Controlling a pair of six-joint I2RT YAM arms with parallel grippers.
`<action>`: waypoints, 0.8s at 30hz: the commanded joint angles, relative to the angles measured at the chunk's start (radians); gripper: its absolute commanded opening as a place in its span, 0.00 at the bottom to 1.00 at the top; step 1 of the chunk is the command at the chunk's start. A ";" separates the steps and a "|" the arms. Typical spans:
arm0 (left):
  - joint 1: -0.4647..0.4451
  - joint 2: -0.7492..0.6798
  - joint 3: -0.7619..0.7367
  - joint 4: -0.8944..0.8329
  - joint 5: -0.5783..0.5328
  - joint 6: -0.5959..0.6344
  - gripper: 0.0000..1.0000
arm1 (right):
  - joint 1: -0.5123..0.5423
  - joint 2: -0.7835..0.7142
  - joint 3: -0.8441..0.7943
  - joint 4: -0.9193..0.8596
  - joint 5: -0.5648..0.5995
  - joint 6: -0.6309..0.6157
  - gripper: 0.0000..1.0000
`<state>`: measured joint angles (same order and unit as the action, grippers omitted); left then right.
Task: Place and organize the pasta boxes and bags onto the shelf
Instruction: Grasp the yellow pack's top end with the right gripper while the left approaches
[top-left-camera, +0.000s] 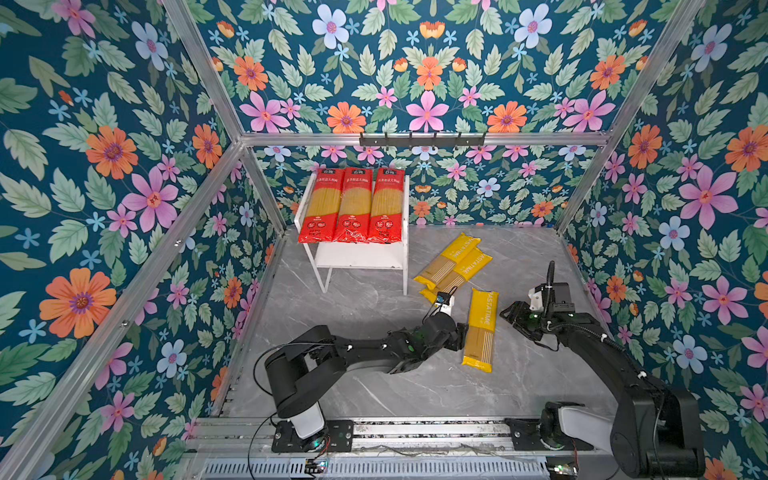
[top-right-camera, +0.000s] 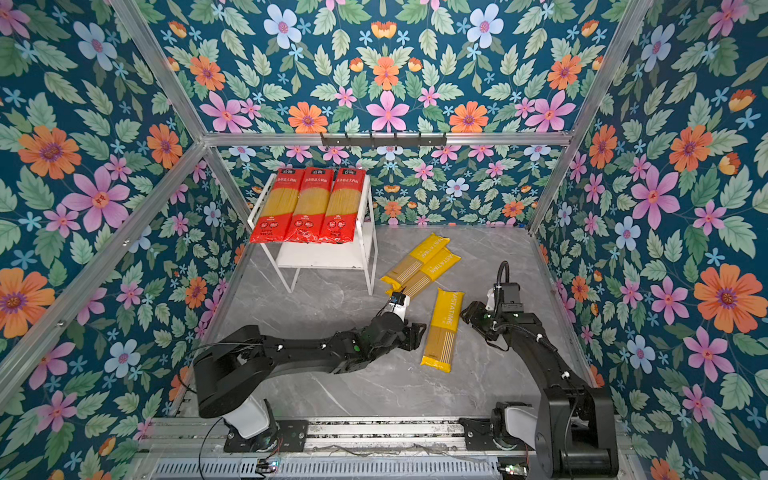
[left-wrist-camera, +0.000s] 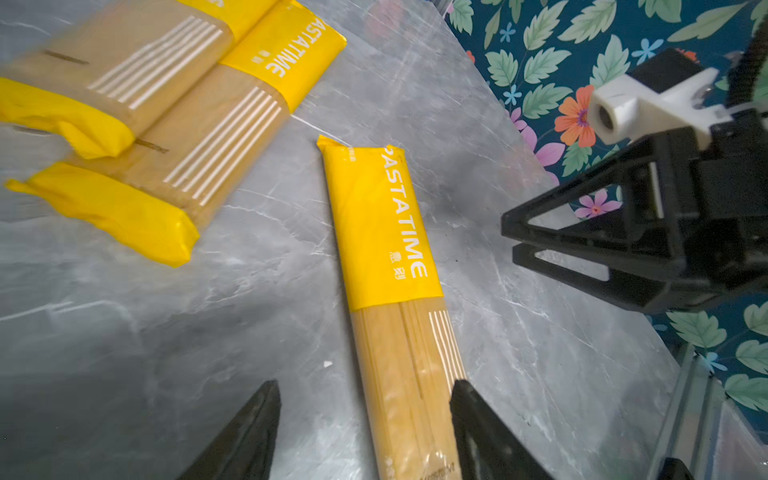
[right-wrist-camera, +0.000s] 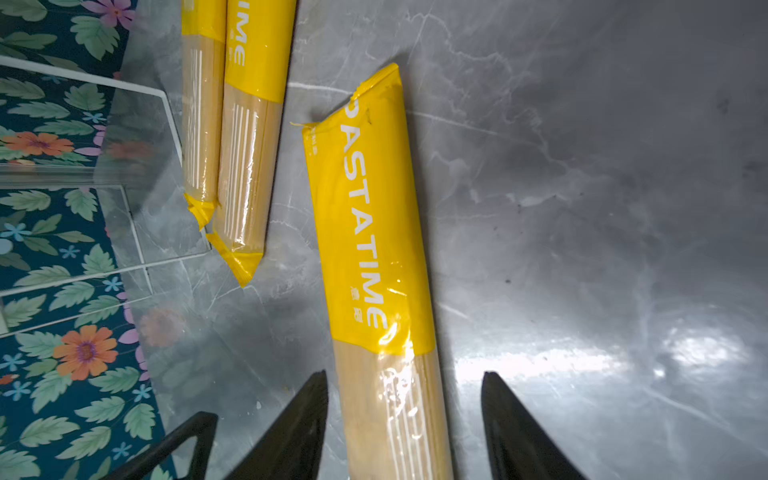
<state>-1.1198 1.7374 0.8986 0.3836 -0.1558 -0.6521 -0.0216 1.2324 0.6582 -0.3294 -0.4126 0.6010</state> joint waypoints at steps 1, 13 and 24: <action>0.018 0.053 0.043 0.030 0.069 0.011 0.68 | -0.011 0.067 0.004 0.121 -0.064 0.010 0.58; 0.067 0.183 0.059 0.154 0.190 -0.081 0.66 | -0.010 0.277 0.000 0.268 -0.120 0.029 0.50; 0.087 0.268 0.074 0.231 0.249 -0.128 0.62 | 0.072 0.403 -0.020 0.379 -0.172 0.052 0.41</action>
<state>-1.0389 1.9968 0.9676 0.5568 0.0639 -0.7593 0.0284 1.6100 0.6506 0.0616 -0.5934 0.6449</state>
